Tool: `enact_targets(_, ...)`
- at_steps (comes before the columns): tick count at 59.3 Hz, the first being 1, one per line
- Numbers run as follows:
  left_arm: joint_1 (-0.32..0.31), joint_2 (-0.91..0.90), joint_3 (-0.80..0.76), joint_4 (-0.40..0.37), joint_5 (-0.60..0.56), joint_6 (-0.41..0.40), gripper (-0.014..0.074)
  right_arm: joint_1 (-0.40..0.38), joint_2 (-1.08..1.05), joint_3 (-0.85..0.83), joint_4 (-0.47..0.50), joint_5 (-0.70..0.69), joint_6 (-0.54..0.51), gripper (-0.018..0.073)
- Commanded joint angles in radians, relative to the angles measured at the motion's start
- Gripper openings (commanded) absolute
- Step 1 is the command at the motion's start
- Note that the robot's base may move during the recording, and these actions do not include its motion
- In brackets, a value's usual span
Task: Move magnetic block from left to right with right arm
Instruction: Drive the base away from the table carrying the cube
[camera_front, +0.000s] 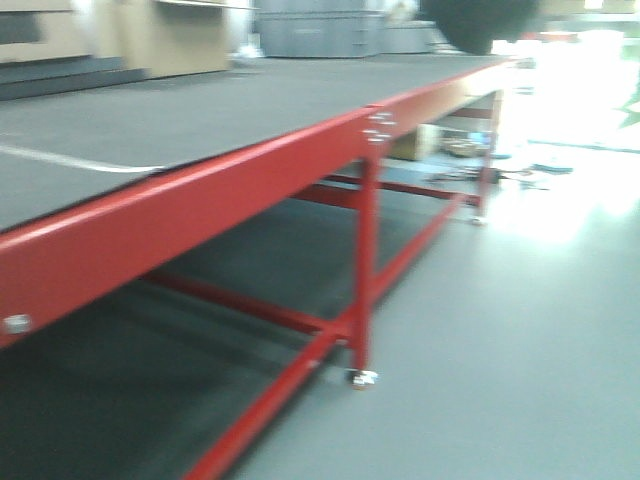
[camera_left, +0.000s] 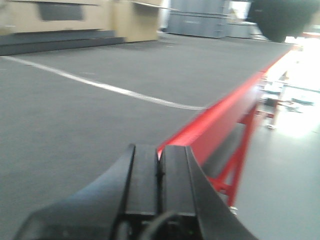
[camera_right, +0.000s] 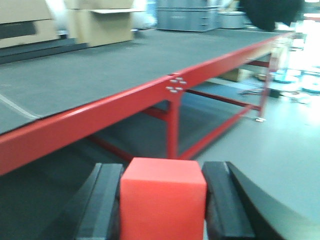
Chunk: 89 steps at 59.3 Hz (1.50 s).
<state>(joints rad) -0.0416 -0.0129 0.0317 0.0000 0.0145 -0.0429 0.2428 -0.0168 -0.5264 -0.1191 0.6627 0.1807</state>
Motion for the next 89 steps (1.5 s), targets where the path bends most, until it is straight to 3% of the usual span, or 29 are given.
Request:
enact_targets(1, -0.006, -0.014, 0.010, 0.000, -0.090, -0.004, -0.0116, -0.005, 0.017, -0.025, -0.014, -0.090, -0.009, 0.0214)
enact_targets(89, -0.006, -0.014, 0.010, 0.000, -0.090, -0.004, -0.0116, -0.005, 0.017, -0.025, -0.014, -0.091, -0.009, 0.0214)
